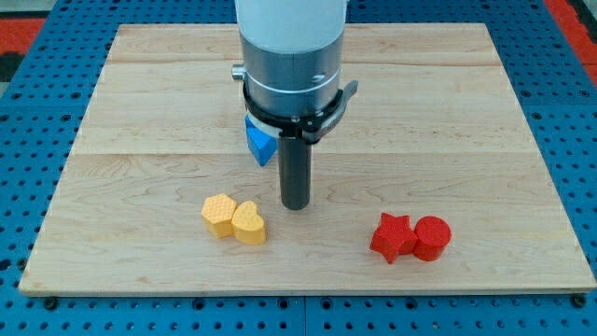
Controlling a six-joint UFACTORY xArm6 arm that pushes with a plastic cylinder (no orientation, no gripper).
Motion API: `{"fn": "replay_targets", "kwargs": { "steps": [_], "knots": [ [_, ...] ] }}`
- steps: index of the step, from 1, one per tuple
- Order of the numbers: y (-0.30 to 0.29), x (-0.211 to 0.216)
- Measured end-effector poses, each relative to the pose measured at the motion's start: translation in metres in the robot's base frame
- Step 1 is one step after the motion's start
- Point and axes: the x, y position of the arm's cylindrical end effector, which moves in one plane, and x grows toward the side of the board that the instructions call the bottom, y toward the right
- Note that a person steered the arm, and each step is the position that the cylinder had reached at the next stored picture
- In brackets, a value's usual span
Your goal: Move the arm to the bottom right of the board
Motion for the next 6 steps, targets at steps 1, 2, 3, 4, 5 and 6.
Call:
{"fn": "replay_targets", "kwargs": {
  "steps": [1, 2, 3, 4, 5, 6],
  "knots": [
    [0.0, -0.005],
    [0.0, -0.01],
    [0.0, -0.014],
    [0.0, -0.019],
    [0.0, -0.02],
    [0.02, -0.019]
  ]
}}
